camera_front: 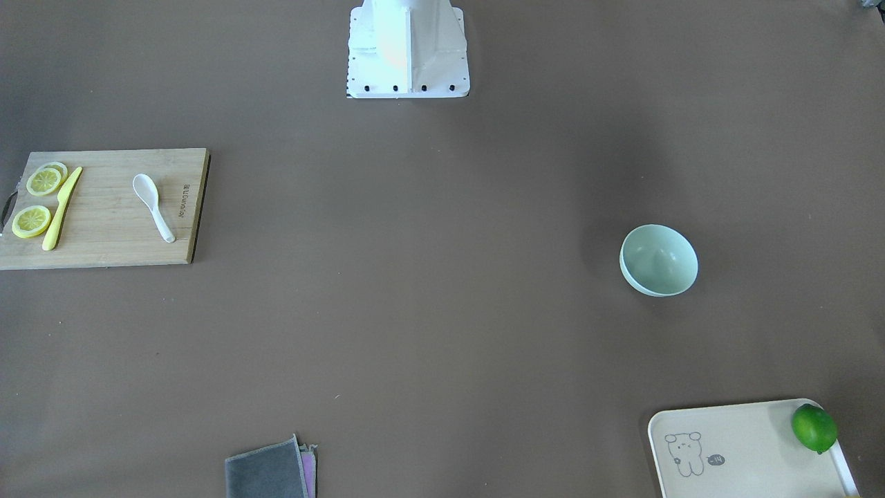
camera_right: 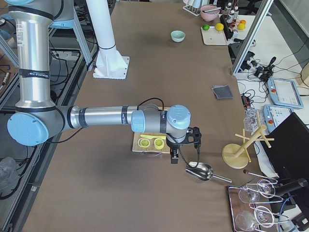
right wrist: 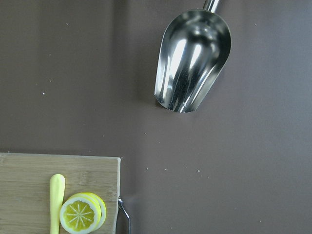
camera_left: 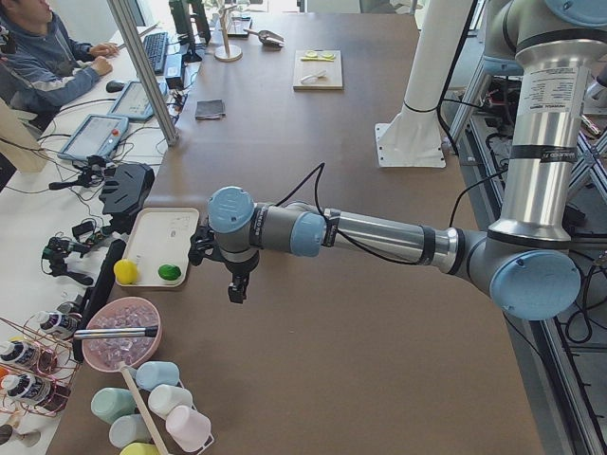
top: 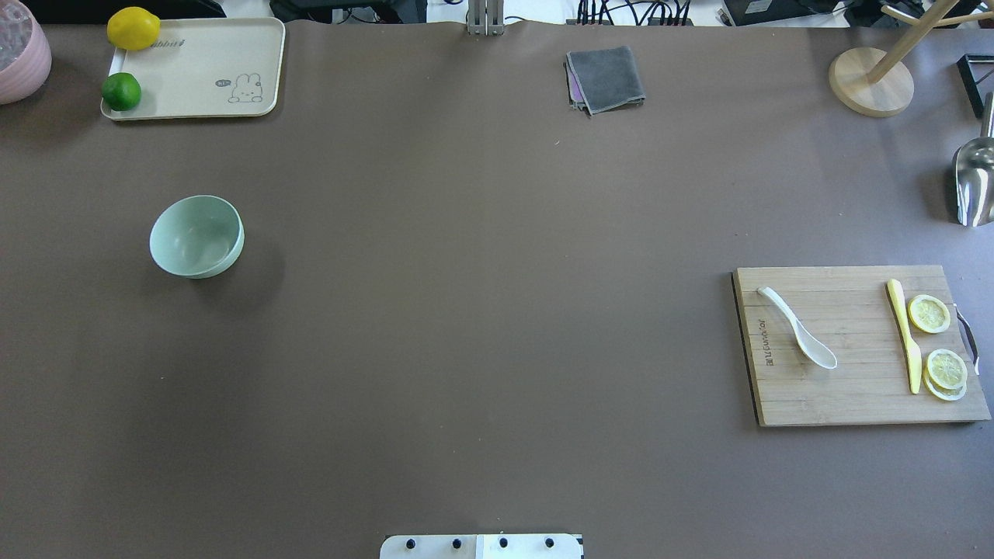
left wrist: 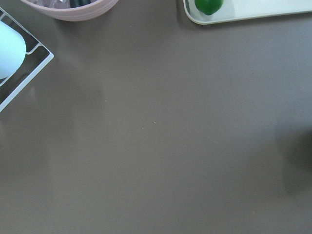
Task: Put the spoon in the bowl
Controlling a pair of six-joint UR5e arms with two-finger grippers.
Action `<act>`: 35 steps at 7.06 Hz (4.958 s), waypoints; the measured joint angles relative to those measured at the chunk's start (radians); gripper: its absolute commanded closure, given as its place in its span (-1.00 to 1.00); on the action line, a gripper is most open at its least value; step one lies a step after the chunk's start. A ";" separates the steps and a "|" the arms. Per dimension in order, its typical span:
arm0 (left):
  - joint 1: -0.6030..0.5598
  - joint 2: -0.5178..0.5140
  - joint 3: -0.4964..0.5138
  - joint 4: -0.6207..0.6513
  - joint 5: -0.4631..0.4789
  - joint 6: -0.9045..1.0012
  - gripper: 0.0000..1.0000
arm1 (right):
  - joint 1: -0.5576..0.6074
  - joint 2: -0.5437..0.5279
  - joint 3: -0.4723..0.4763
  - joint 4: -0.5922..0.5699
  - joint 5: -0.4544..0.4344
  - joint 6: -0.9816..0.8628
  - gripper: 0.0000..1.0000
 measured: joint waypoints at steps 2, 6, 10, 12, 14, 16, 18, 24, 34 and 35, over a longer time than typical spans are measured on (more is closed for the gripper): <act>0.001 -0.003 0.001 0.000 0.000 0.000 -0.95 | 0.000 0.004 0.009 0.001 0.015 0.000 -1.00; 0.007 -0.041 0.001 -0.012 -0.005 0.004 -0.95 | 0.000 -0.002 0.018 0.001 0.043 -0.007 -1.00; 0.087 -0.031 -0.008 -0.172 -0.083 -0.091 -0.93 | -0.056 -0.004 0.045 0.003 0.124 -0.006 -1.00; 0.220 -0.046 -0.006 -0.256 -0.049 -0.194 -0.93 | -0.104 -0.004 0.068 0.003 0.131 -0.003 -1.00; 0.350 -0.052 0.006 -0.334 0.053 -0.276 -0.95 | -0.148 -0.004 0.089 0.003 0.132 -0.001 -1.00; 0.447 -0.061 0.079 -0.494 0.123 -0.401 -0.94 | -0.192 -0.001 0.105 0.003 0.132 0.000 -1.00; 0.526 -0.104 0.144 -0.575 0.136 -0.506 -0.85 | -0.219 0.004 0.117 0.002 0.138 0.006 -1.00; 0.564 -0.160 0.227 -0.588 0.139 -0.537 1.00 | -0.245 0.005 0.121 0.001 0.142 0.050 -1.00; 0.864 -0.392 -0.004 -0.490 0.347 -1.206 1.00 | -0.572 0.008 0.127 0.418 -0.018 0.632 -0.92; 0.938 -0.460 -0.021 -0.386 0.422 -1.234 1.00 | -0.614 0.013 0.127 0.436 -0.046 0.640 -0.88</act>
